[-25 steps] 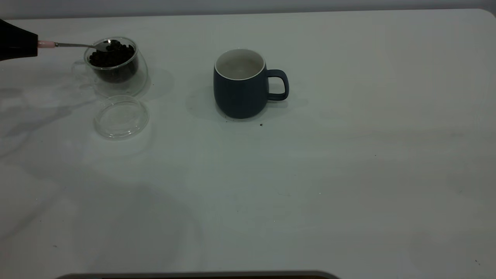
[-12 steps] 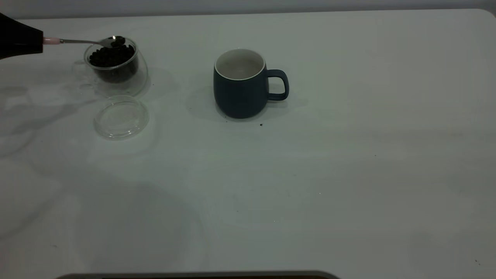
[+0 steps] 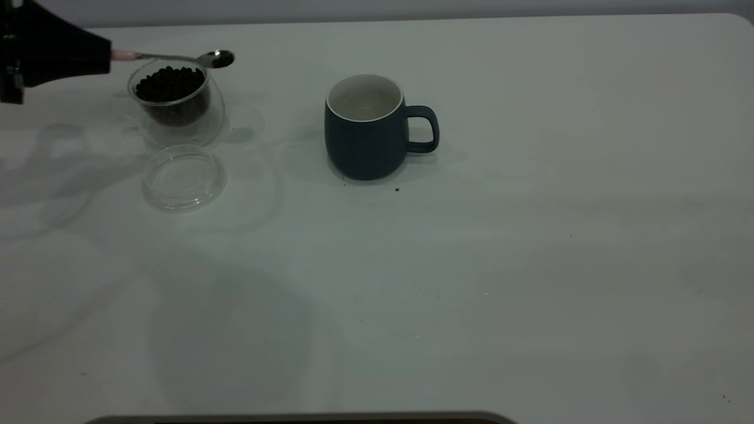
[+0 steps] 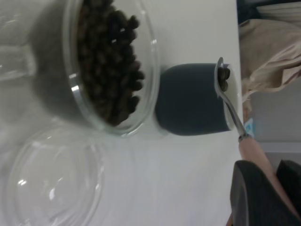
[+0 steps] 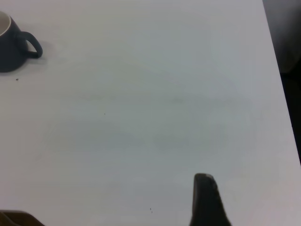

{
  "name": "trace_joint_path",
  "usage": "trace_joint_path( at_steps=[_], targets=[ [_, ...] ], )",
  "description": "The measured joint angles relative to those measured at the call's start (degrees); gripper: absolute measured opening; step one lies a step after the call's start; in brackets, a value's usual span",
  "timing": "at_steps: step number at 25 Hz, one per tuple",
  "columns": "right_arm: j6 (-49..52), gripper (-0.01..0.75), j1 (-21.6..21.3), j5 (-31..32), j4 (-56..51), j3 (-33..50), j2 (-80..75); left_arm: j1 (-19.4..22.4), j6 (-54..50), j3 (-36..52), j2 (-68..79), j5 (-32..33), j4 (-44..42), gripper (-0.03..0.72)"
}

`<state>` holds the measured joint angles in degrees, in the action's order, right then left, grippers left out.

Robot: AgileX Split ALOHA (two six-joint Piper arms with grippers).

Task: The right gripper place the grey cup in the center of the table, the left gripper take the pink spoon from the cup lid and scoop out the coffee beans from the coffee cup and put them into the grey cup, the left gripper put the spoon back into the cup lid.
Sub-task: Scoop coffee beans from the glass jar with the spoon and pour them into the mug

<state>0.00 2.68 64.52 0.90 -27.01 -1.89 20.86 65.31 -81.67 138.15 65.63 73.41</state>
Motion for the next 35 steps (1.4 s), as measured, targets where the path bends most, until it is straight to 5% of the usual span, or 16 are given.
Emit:
trace_joint_path(
  at_steps=[20, 35],
  targets=[
    [0.00, 0.506, 0.00, 0.00, 0.00, 0.00, 0.00, -12.74, 0.87, 0.00, 0.00, 0.00, 2.13, 0.122],
    [0.00, 0.506, 0.00, 0.00, 0.00, 0.00, 0.00, -16.03, 3.03, -0.04, 0.00, -3.47, 2.13, 0.122]
  ],
)
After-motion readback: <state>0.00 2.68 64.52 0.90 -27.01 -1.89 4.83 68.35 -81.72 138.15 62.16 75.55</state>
